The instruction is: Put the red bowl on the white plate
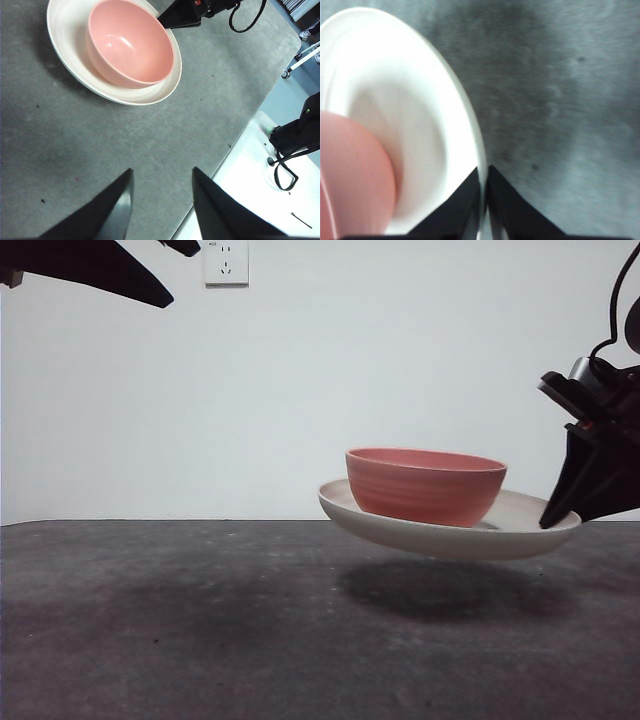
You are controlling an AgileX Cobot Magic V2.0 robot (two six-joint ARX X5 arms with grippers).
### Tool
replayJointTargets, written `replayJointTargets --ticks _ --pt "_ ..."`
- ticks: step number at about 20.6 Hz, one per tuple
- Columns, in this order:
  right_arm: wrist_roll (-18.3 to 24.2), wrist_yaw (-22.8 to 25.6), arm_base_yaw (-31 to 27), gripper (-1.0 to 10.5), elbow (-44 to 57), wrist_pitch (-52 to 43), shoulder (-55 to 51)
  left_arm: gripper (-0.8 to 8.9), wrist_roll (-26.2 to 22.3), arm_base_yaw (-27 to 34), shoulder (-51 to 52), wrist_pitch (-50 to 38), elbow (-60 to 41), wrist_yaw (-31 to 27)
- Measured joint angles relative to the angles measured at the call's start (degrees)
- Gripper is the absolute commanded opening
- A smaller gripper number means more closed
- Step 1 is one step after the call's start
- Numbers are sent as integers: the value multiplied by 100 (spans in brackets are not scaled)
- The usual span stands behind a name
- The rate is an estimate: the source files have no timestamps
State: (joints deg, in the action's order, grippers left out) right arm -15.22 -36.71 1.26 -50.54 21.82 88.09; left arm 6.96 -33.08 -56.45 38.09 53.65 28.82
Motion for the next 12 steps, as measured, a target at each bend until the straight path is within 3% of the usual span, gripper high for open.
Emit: replayJointTargets --ticks 7,12 --pt "-579 4 654 5 0 -560 0 185 0 0 0 0 0 0" --pt "-1014 278 1185 5 0 -883 0 185 0 0 0 0 0 0"
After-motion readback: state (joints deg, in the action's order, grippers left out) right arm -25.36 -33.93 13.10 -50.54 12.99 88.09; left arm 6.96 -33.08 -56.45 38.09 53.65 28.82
